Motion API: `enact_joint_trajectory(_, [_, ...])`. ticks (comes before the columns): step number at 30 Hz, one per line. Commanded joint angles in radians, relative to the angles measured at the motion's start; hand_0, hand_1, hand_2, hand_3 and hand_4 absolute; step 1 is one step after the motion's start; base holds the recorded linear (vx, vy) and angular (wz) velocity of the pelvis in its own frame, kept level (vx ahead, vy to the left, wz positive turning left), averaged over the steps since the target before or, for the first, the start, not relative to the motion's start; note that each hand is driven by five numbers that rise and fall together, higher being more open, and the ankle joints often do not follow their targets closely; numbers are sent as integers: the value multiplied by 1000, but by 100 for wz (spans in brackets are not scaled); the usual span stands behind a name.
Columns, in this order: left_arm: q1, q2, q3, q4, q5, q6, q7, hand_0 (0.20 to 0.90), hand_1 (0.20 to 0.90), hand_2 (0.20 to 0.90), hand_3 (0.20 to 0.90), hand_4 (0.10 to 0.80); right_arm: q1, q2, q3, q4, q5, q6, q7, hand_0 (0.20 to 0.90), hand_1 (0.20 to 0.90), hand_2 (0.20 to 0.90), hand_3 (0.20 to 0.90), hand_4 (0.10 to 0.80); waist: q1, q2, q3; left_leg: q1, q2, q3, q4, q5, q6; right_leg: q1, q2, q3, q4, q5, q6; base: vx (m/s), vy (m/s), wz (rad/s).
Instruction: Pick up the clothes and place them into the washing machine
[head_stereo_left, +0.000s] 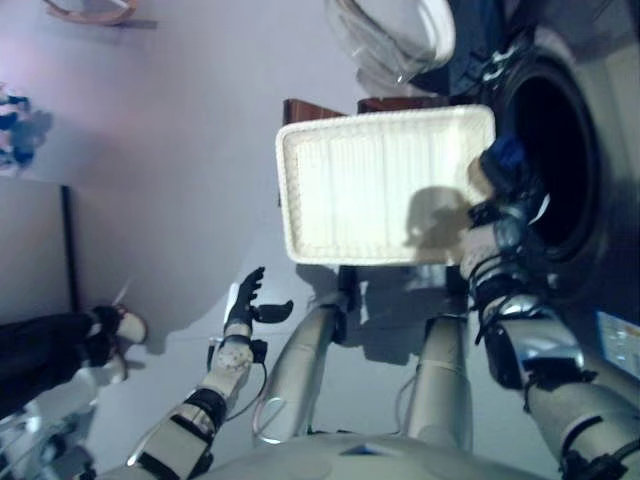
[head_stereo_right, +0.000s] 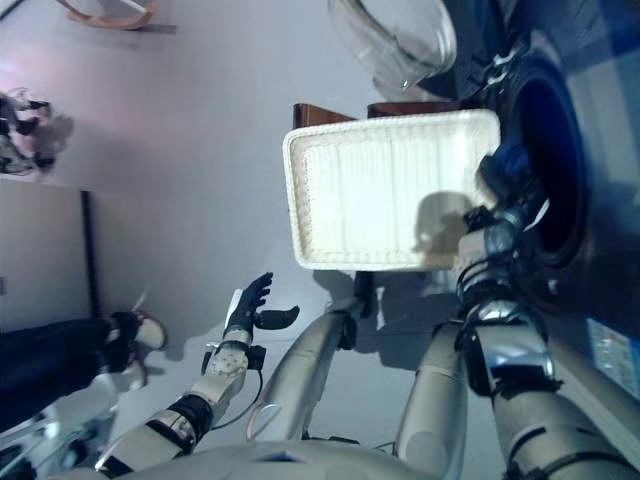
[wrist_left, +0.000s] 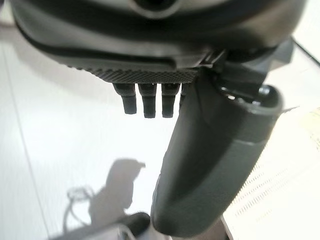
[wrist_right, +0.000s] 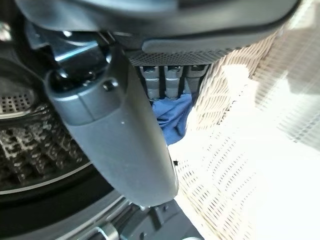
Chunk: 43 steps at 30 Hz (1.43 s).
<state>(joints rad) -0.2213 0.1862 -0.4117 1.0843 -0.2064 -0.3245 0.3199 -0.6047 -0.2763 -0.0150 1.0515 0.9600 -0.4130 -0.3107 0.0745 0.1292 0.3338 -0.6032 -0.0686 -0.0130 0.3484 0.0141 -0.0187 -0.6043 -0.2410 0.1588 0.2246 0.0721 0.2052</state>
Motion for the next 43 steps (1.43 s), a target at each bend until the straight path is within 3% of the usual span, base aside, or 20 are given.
enact_joint_trajectory(1, [29, 58, 105, 83, 15, -1, 4, 900, 900, 900, 900, 800, 107, 51, 69, -117, -45, 7, 97, 900, 900, 900, 900, 800, 17, -41, -29, 83, 6, -38, -160, 67, -45, 141, 8, -52, 40, -82, -53, 79, -80, 4])
enact_joint_trajectory(7, [74, 62, 144, 134, 47, 3, -18, 900, 900, 900, 900, 800, 254, 115, 63, -70, -51, 38, 130, 900, 900, 900, 900, 800, -6, -103, -93, 209, 33, -49, -209, 57, -48, 272, 17, -101, -34, -73, -43, 69, -50, 7])
enact_joint_trajectory(11, [102, 63, 163, 152, 60, 5, -30, 900, 900, 900, 900, 800, 304, 135, 77, -35, -64, 65, 161, 900, 900, 900, 900, 800, -12, -121, -126, 275, 48, -43, -228, 46, -46, 331, 19, -120, -66, -69, -37, 78, -2, 2])
enact_joint_trajectory(16, [174, 59, 234, 200, 45, 14, -91, 900, 900, 900, 900, 800, 459, 139, 112, 5, -172, 130, 219, 900, 900, 900, 900, 800, -26, -154, -203, 407, 71, -15, -249, 6, -37, 433, 26, -142, -89, -65, -26, 136, -10, -25])
enact_joint_trajectory(21, [210, 68, 251, 237, 102, 28, -154, 900, 900, 900, 900, 800, 574, 131, 120, 113, -346, 185, 247, 900, 900, 900, 900, 800, -43, -176, -268, 507, 90, -5, -261, -22, -41, 521, 27, -153, -108, -75, -22, 134, -28, -21])
enact_joint_trajectory(30, [228, 80, 251, 254, 180, 54, -223, 900, 900, 900, 900, 800, 703, 105, 57, 321, -576, 254, 244, 900, 900, 900, 900, 800, -60, -193, -341, 620, 114, -15, -328, -21, -52, 621, 44, -192, -115, -112, -28, 58, -39, -7])
enact_joint_trajectory(43, [255, 69, 243, 250, 200, 65, -236, 900, 900, 900, 900, 800, 706, 112, 71, 303, -594, 258, 236, 900, 900, 900, 900, 800, -71, -183, -370, 651, 114, -9, -330, -34, -47, 643, 48, -198, -112, -126, -32, 6, -10, 5])
